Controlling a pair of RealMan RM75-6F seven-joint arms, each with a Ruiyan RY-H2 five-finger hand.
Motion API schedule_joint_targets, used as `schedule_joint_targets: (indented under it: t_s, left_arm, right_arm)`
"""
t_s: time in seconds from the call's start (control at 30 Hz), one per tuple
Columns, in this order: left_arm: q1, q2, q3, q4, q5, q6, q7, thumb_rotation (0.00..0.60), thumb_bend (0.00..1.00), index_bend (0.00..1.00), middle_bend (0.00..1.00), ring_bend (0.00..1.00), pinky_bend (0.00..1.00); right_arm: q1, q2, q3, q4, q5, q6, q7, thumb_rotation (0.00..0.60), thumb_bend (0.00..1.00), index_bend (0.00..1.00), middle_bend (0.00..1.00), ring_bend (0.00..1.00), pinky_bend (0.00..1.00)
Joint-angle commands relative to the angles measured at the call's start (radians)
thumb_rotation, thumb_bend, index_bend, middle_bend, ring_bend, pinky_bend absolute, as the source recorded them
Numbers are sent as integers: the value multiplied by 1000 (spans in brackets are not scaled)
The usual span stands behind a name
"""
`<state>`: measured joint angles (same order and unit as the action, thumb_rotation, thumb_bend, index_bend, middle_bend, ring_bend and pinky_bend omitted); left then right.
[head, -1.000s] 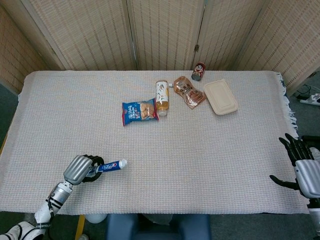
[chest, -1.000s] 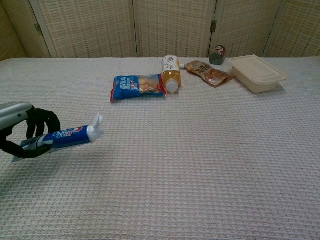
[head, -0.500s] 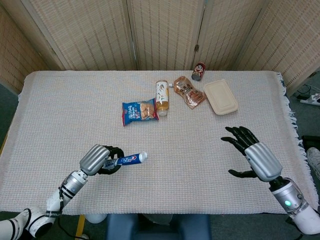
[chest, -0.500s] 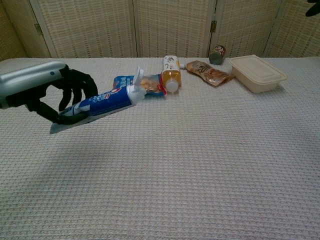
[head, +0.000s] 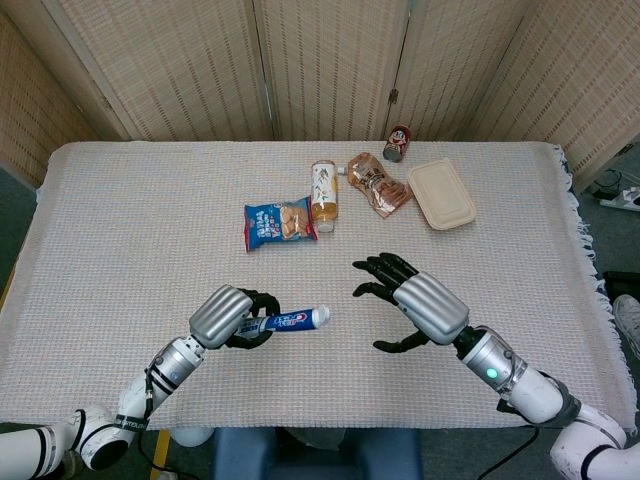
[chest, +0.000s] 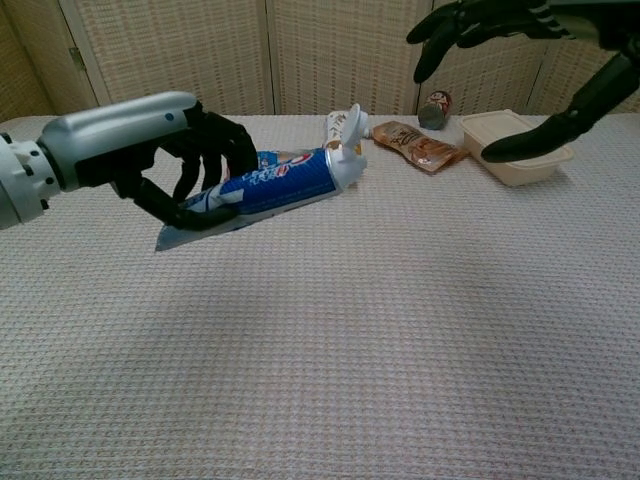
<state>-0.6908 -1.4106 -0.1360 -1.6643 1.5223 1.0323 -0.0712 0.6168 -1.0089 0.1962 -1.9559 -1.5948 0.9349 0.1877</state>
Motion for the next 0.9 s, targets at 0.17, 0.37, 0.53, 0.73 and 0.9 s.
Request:
schedule_joint_targets:
  t_s: [0.17, 0.37, 0.53, 0.73, 0.9]
  left_arm:
    - [-18, -8, -1, -21, -29, -23, 31, 600, 833, 706, 761, 693, 680]
    - [-24, -16, -1, -18, -49, -30, 26, 600, 835, 706, 761, 693, 683]
    - [-25, -17, 2, -8, -57, -31, 12, 600, 838, 706, 761, 693, 683]
    - [-21, -11, 7, 4, -64, -28, -25, 600, 840, 706, 761, 693, 683]
    - [-17, -6, 9, 18, -64, -24, -72, 600, 845, 706, 761, 693, 683]
  right_arm:
    - [63, -67, 10, -5, 22, -35, -46, 498, 270, 308, 96, 33, 0]
    - [97, -89, 7, -13, 52, -63, -89, 497, 269, 310, 97, 31, 0]
    - [112, -100, -4, -15, 80, -79, -117, 497, 271, 312, 98, 28, 0]
    - [109, -93, -19, -14, 107, -73, -132, 495, 270, 314, 102, 27, 0]
    - [99, -86, -34, -3, 118, -63, -123, 496, 270, 314, 104, 29, 0]
